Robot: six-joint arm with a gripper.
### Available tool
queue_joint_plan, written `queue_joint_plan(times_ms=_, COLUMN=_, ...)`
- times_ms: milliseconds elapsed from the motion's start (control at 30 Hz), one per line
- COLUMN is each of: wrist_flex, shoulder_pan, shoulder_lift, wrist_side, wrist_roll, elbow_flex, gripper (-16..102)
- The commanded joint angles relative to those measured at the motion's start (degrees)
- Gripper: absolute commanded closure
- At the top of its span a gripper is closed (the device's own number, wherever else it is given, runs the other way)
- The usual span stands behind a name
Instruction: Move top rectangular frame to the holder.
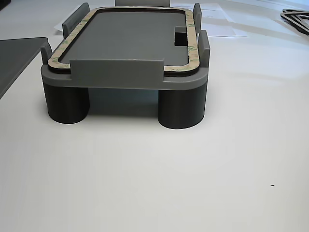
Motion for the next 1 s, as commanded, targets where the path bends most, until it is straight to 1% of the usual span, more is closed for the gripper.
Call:
queue_joint_plan(times_ms=0, wrist_flex=-0.7, shoulder_pan=-4.92, shoulder_lift=14.33, wrist_side=-5.27, wrist_roll=-21.53, elbow_flex=10.81, gripper=-14)
queue_joint_plan(times_ms=67, wrist_flex=0.18, shoulder_pan=-5.89, shoulder_lift=18.81, wrist_side=-6.06, wrist_roll=-20.57, elbow_flex=14.68, gripper=-14)
queue_joint_plan(times_ms=167, wrist_flex=0.44, shoulder_pan=-5.89, shoulder_lift=24.35, wrist_side=-5.54, wrist_roll=-20.3, elbow_flex=20.13, gripper=-14)
queue_joint_plan(times_ms=267, wrist_flex=1.76, shoulder_pan=-5.98, shoulder_lift=27.95, wrist_side=-6.42, wrist_roll=-20.21, elbow_flex=23.91, gripper=-13)
queue_joint_plan(times_ms=367, wrist_flex=2.46, shoulder_pan=-5.98, shoulder_lift=34.01, wrist_side=-7.73, wrist_roll=-20.39, elbow_flex=30.06, gripper=-14)
queue_joint_plan(times_ms=667, wrist_flex=2.81, shoulder_pan=-6.15, shoulder_lift=34.01, wrist_side=-7.12, wrist_roll=-19.6, elbow_flex=30.59, gripper=-14)
queue_joint_plan(times_ms=767, wrist_flex=2.72, shoulder_pan=-6.15, shoulder_lift=34.01, wrist_side=-6.15, wrist_roll=-19.25, elbow_flex=30.59, gripper=-14)
queue_joint_plan(times_ms=967, wrist_flex=2.72, shoulder_pan=-6.15, shoulder_lift=34.01, wrist_side=-6.15, wrist_roll=-19.25, elbow_flex=30.59, gripper=-14)
